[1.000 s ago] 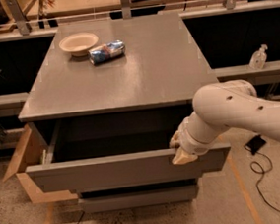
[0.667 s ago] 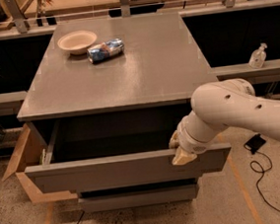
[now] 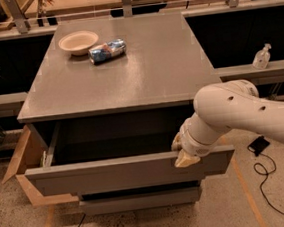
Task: Open top drawer
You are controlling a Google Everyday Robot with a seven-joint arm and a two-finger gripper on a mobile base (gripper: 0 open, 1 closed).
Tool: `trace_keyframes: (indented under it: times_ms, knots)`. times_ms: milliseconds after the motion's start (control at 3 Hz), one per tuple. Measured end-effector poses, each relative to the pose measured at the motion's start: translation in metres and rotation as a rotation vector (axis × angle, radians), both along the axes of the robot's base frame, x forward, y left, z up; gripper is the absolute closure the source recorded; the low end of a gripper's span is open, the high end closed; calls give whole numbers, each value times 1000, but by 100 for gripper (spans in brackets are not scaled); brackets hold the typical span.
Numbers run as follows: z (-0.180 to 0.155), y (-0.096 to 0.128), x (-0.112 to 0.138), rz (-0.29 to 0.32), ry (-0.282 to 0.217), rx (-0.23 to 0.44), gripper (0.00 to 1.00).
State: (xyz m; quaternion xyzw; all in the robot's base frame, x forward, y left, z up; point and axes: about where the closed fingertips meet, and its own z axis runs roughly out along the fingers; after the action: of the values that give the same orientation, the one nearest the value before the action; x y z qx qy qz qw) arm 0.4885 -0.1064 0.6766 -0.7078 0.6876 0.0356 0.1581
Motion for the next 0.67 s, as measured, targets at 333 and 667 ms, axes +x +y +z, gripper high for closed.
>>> trace_keyframes:
  times_ms: [333,667]
  knots:
    - [1,0,0,1,-1,-1,13]
    - [1,0,-1,2,-2,-2,0]
